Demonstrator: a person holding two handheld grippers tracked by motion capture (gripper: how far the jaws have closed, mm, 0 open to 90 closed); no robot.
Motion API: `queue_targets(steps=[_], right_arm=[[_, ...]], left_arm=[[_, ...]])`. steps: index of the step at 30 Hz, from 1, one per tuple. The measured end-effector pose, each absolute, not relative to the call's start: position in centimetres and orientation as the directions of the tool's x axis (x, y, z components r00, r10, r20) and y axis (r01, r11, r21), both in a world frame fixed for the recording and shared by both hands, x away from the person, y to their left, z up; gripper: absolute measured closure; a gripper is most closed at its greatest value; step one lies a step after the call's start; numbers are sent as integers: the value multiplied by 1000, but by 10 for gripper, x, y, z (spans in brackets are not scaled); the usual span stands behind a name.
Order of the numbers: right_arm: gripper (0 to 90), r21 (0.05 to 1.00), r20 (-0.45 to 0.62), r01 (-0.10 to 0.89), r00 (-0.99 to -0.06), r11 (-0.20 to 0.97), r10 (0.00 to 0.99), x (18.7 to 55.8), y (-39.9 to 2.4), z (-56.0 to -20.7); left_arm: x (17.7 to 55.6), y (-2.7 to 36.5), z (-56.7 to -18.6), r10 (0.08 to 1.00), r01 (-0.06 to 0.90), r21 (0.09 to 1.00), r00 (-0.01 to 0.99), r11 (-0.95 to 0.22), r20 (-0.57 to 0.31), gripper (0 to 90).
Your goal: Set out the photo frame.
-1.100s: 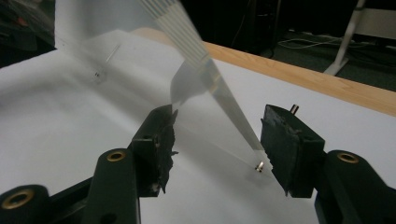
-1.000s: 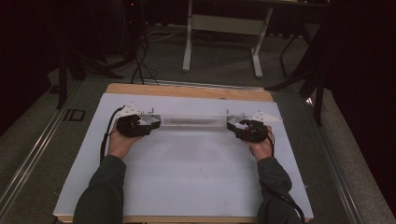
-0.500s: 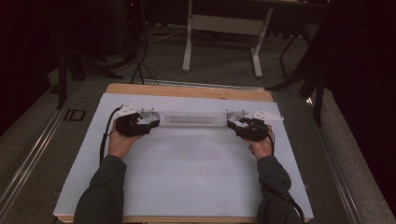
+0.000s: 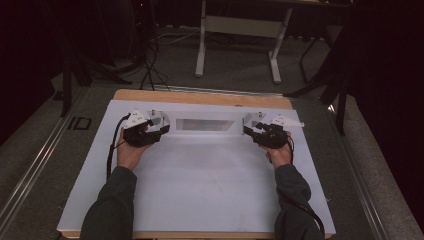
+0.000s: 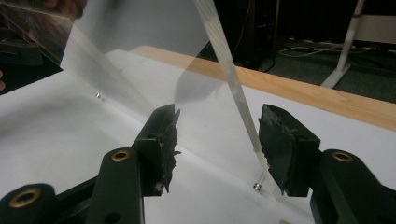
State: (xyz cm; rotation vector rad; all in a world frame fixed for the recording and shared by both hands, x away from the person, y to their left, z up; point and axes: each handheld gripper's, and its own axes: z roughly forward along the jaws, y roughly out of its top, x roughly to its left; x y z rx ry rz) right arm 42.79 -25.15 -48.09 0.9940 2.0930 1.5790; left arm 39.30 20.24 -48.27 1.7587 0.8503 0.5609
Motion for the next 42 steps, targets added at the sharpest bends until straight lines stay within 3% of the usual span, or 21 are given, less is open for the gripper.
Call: queue_targets(steps=[12, 18, 35, 37, 42], right_arm=[[462, 935, 181, 347, -653, 78, 735, 434, -246, -480], [483, 931, 113, 339, -621, 136, 776, 438, -237, -472], [515, 915, 86, 372, -559, 156, 825, 453, -230, -461], [529, 911, 95, 385, -546, 149, 832, 453, -232, -462], [535, 913, 95, 380, -551, 148, 829, 448, -237, -462]], left_arm=[[401, 201, -482, 795, 274, 949, 606, -155, -45, 468], [411, 199, -480, 809, 287, 947, 585, -141, -57, 463], [432, 186, -466, 837, 360, 917, 544, -169, -60, 436], [432, 186, -467, 825, 369, 924, 550, -102, -129, 442], [430, 184, -469, 822, 367, 925, 554, -102, -129, 440]])
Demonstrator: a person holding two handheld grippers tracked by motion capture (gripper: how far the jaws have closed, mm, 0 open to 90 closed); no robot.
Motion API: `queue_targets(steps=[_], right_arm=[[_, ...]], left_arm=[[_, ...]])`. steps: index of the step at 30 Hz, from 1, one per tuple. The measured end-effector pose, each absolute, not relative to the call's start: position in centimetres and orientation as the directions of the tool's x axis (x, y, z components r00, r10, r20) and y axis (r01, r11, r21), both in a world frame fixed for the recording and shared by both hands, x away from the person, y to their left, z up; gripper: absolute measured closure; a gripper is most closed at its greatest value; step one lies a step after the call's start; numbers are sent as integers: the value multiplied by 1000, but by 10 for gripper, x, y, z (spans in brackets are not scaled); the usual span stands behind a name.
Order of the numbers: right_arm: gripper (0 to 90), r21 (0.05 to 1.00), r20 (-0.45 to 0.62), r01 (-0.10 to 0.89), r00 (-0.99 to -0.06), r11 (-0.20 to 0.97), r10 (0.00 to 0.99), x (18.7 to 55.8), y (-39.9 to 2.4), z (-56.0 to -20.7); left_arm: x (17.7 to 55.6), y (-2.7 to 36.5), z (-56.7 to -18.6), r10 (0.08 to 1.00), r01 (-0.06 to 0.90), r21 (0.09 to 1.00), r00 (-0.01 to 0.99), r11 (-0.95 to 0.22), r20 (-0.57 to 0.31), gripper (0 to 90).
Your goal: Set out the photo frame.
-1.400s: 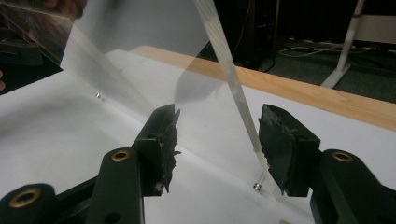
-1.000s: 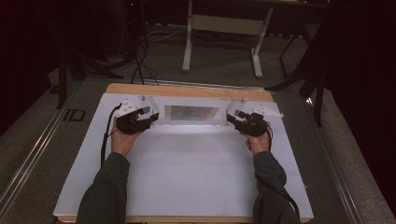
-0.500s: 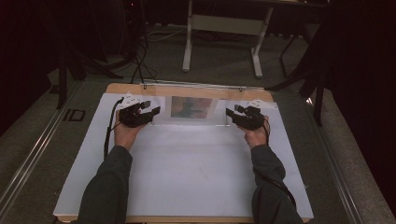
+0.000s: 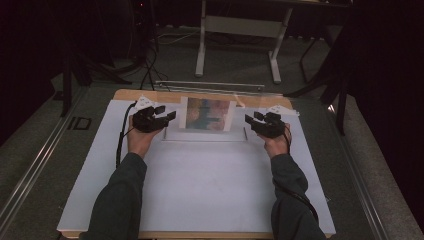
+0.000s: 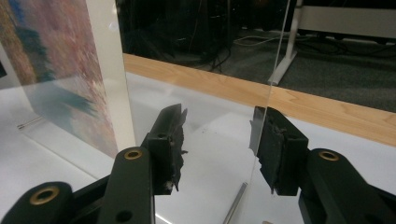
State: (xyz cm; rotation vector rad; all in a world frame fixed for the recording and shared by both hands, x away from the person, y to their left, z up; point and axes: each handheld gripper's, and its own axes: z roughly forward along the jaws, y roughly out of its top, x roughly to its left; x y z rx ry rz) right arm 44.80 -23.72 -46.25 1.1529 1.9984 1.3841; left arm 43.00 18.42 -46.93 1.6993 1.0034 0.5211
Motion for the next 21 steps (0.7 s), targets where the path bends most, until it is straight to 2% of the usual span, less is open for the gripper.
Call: queue_targets(steps=[21], right_arm=[[542, 921, 82, 361, -544, 144, 835, 419, -241, -464]], left_arm=[[409, 181, -470, 812, 368, 925, 567, -98, -140, 432]])
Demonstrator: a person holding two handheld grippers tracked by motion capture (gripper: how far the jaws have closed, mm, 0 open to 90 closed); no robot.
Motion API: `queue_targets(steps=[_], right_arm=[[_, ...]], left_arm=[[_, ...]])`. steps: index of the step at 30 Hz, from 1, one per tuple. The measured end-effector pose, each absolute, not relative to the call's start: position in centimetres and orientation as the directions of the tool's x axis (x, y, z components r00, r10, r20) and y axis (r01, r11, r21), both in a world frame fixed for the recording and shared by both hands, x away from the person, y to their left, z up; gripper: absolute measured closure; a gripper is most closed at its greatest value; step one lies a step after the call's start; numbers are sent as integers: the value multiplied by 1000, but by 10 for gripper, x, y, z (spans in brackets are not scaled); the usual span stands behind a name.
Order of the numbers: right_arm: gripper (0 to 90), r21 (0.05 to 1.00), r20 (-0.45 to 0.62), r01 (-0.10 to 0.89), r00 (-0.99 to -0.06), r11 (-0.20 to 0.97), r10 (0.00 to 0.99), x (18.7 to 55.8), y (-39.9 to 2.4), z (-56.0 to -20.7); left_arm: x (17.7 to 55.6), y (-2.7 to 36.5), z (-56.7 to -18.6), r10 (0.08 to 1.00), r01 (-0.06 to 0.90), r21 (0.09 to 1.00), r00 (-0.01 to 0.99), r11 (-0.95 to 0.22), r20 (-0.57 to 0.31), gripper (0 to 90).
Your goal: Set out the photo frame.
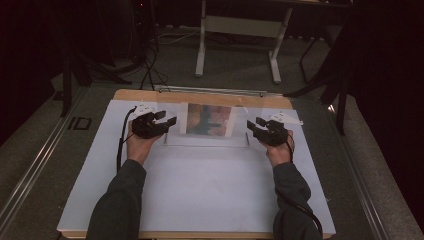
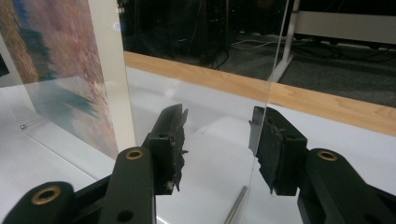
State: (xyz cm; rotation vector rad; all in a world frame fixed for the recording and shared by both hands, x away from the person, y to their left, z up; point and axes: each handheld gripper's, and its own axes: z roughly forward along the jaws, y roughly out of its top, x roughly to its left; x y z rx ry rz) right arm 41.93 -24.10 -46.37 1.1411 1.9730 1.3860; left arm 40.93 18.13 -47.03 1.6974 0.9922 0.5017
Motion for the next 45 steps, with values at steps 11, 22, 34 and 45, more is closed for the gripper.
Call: queue_targets(steps=[11, 22, 34, 45], right_arm=[[550, 925, 81, 354, -543, 140, 836, 400, -245, -461], [553, 927, 83, 350, -537, 132, 839, 385, -248, -461], [555, 927, 84, 350, -543, 134, 836, 373, -253, -464], [561, 927, 81, 349, -546, 138, 834, 370, -255, -465]], left_arm=[[397, 180, -469, 800, 384, 918, 579, -99, -156, 432], [386, 178, -467, 791, 403, 909, 587, -105, -169, 433], [378, 174, -467, 787, 404, 909, 593, -107, -171, 428], [375, 172, -466, 789, 415, 904, 587, -100, -182, 426]])
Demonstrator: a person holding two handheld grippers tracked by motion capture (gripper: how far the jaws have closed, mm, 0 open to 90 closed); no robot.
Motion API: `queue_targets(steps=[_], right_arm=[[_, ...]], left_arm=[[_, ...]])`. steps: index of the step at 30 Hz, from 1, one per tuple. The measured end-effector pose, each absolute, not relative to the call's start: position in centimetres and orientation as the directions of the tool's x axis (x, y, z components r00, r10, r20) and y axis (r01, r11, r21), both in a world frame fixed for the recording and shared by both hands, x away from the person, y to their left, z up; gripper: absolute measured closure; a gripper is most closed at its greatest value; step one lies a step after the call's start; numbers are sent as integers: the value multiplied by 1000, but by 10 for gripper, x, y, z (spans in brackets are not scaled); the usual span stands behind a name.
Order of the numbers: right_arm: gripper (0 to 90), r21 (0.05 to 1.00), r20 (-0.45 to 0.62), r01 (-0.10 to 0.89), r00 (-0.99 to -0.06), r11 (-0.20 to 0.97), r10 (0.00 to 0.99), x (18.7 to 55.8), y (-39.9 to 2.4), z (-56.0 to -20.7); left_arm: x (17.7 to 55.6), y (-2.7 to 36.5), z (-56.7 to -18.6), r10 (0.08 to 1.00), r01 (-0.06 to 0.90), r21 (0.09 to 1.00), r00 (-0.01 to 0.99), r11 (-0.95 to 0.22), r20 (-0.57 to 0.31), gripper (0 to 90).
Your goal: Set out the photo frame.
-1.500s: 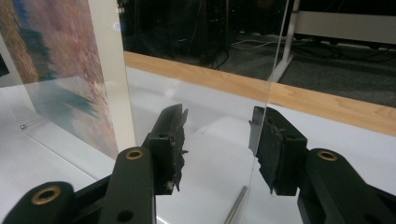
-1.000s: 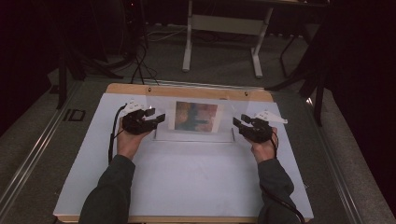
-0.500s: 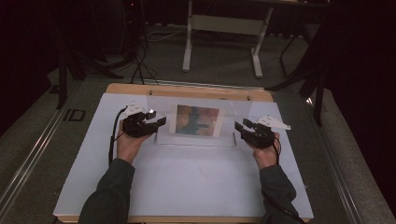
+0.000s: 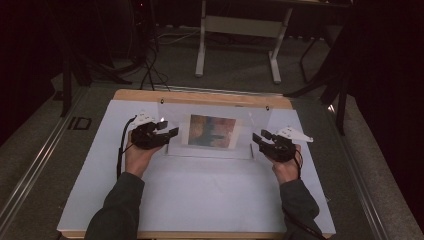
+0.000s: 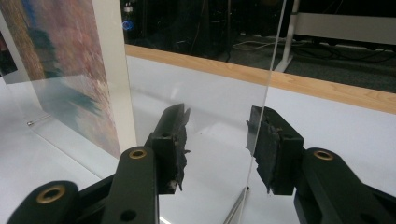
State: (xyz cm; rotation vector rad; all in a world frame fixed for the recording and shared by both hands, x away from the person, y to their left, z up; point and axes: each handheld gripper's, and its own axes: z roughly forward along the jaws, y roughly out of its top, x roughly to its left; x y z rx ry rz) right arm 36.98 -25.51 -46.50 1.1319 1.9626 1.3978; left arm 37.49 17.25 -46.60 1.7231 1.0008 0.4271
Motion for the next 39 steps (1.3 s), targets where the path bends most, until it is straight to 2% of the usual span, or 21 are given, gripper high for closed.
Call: queue_targets(steps=[39], right_arm=[[558, 931, 78, 337, -564, 143, 822, 372, -251, -467]], left_arm=[[370, 178, -469, 794, 409, 909, 577, -75, -194, 427]])
